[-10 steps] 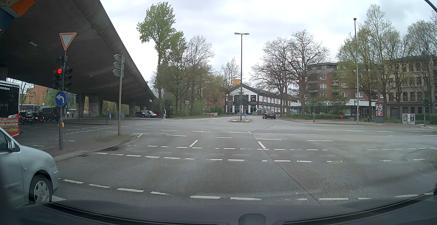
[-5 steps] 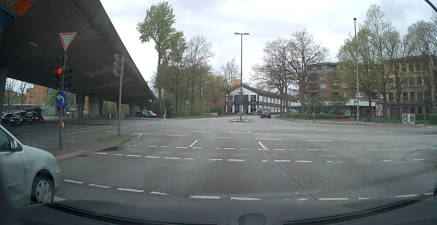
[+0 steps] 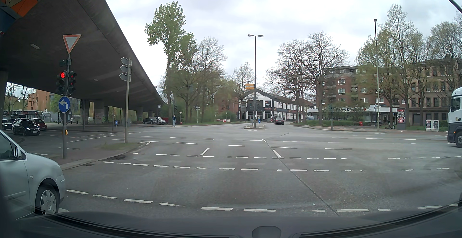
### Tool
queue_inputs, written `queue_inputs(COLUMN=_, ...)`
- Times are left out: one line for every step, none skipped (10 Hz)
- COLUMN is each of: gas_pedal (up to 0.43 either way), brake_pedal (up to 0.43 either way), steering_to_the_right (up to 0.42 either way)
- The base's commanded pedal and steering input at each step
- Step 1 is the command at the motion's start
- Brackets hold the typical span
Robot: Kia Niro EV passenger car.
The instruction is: Follow the waypoints while adhering to traffic rules and regulations
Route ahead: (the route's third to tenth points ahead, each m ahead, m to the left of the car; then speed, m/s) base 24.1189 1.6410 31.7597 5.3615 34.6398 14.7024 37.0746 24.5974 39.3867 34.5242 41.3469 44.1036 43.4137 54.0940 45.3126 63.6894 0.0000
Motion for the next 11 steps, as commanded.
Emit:
queue_inputs(gas_pedal=0.0, brake_pedal=0.28, steering_to_the_right=-0.011)
queue_inputs(gas_pedal=0.0, brake_pedal=0.28, steering_to_the_right=-0.011)
queue_inputs(gas_pedal=0.0, brake_pedal=0.28, steering_to_the_right=-0.011)
queue_inputs(gas_pedal=0.0, brake_pedal=0.28, steering_to_the_right=-0.011)
queue_inputs(gas_pedal=0.0, brake_pedal=0.28, steering_to_the_right=-0.011)
queue_inputs(gas_pedal=0.0, brake_pedal=0.28, steering_to_the_right=-0.011)
queue_inputs(gas_pedal=0.0, brake_pedal=0.28, steering_to_the_right=-0.011)
queue_inputs(gas_pedal=0.0, brake_pedal=0.28, steering_to_the_right=-0.011)
queue_inputs(gas_pedal=0.0, brake_pedal=0.28, steering_to_the_right=-0.011)
queue_inputs(gas_pedal=0.0, brake_pedal=0.28, steering_to_the_right=-0.011)
queue_inputs(gas_pedal=0.0, brake_pedal=0.28, steering_to_the_right=-0.011)
